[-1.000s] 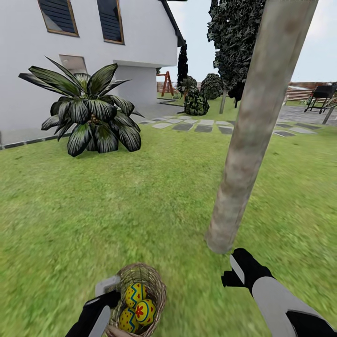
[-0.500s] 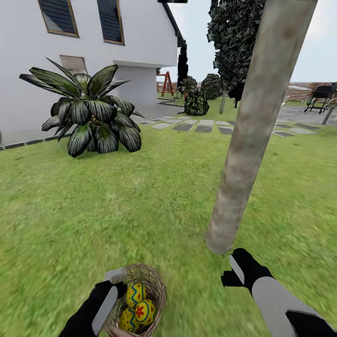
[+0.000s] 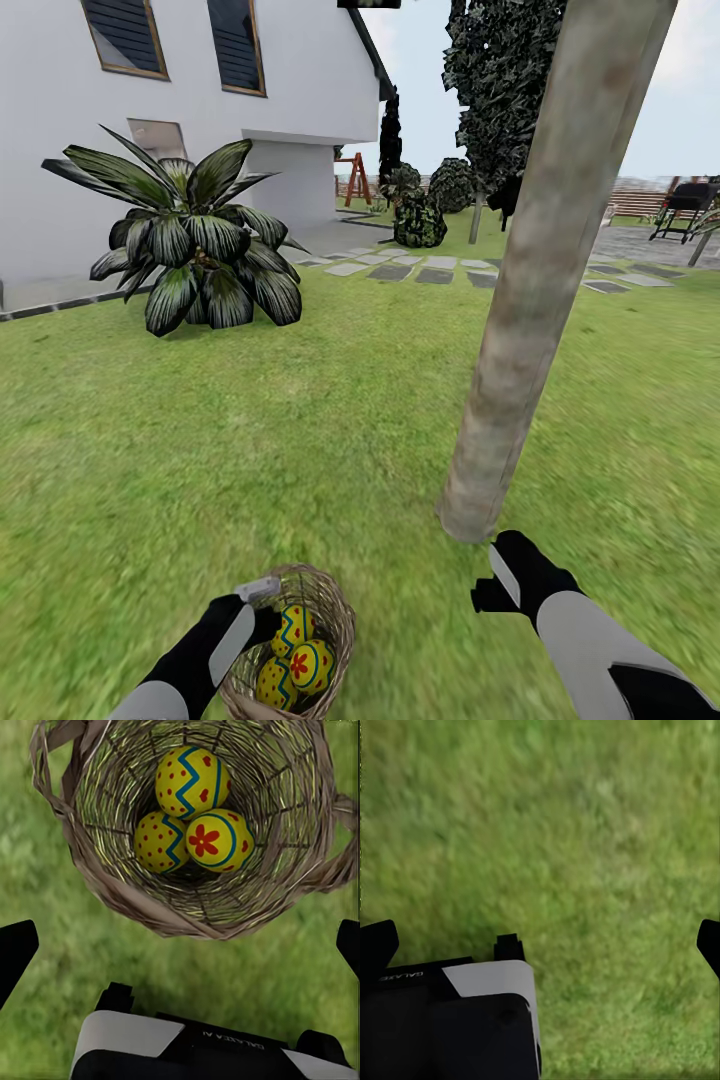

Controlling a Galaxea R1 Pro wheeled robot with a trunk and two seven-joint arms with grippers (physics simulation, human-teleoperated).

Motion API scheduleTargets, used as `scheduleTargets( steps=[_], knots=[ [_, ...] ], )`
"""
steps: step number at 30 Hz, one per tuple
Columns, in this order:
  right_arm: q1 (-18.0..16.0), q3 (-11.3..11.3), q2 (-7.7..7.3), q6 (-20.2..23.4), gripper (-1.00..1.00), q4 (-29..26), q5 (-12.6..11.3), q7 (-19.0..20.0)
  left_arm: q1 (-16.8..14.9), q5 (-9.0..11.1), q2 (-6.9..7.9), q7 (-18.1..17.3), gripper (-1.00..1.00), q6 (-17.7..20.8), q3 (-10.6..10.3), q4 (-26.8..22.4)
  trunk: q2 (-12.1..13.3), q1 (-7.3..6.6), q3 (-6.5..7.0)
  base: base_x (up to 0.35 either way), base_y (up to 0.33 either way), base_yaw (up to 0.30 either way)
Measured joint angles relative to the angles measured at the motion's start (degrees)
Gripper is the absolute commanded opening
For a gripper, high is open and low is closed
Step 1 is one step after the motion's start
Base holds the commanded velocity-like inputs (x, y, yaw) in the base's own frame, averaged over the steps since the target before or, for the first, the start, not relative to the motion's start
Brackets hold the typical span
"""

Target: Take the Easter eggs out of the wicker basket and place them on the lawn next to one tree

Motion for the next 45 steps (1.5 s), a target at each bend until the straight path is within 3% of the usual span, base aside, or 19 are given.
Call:
scheduleTargets(
  steps=[8,27,45],
  knots=[
    [0.01,-0.02,0.21,-0.01,1.00,0.04,0.04,0.01,-0.12,-0.29,0.06,-0.88,1.00,-2.69,-0.14,1.12,0.00,-0.02,0.00,0.081,0.000,0.000],
    [0.02,-0.15,0.22,-0.02,1.00,0.05,0.09,-0.15,-0.14,-0.33,0.08,-1.09,1.00,-2.95,-0.09,1.20,0.00,-0.01,0.00,0.092,0.000,0.000],
    [0.01,-0.18,0.17,-0.02,1.00,0.05,0.09,0.01,-0.14,-0.34,0.08,-1.06,1.00,-3.16,-0.12,0.97,0.00,0.00,0.00,-0.021,0.000,0.000]
  ],
)
